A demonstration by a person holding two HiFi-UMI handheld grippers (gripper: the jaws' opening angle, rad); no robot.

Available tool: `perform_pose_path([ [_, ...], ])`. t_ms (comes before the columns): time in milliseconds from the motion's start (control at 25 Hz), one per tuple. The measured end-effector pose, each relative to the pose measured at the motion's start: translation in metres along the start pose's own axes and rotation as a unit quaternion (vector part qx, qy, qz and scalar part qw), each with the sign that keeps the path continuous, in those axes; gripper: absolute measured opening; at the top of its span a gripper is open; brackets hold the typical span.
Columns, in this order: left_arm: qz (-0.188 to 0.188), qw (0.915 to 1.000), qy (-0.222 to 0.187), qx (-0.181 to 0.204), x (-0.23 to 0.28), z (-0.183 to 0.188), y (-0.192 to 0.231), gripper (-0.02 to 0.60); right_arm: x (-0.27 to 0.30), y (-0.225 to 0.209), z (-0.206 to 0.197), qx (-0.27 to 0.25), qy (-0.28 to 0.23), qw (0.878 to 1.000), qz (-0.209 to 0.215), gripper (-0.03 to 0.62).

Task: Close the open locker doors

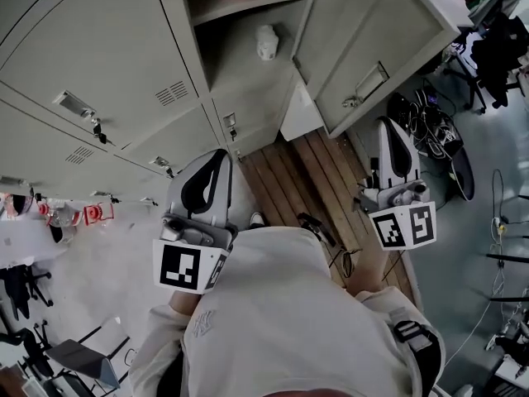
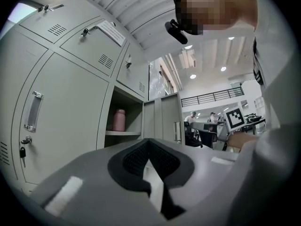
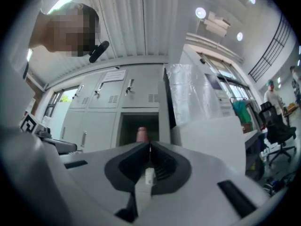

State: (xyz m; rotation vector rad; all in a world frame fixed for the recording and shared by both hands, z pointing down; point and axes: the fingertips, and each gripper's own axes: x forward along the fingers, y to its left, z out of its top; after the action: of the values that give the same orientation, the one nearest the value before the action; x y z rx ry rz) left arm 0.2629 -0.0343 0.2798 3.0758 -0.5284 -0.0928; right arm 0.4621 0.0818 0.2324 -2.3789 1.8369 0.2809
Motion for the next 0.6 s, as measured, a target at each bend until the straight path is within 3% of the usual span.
perform_pose_path([
  [200, 0.001, 0.9999, -0.005, 0.010, 0.006, 0.001, -0.002, 0.008, 0.009, -0.043, -0.017, -0.028, 0.028, 0.999, -0.036, 0.015],
  [600, 0.020, 0.9994, -0.015, 0.024, 0.008, 0.006, 0.009, 0.008, 0.023, -0.037, -0.031, 0.009, 0.036, 0.999, -0.004, 0.017],
])
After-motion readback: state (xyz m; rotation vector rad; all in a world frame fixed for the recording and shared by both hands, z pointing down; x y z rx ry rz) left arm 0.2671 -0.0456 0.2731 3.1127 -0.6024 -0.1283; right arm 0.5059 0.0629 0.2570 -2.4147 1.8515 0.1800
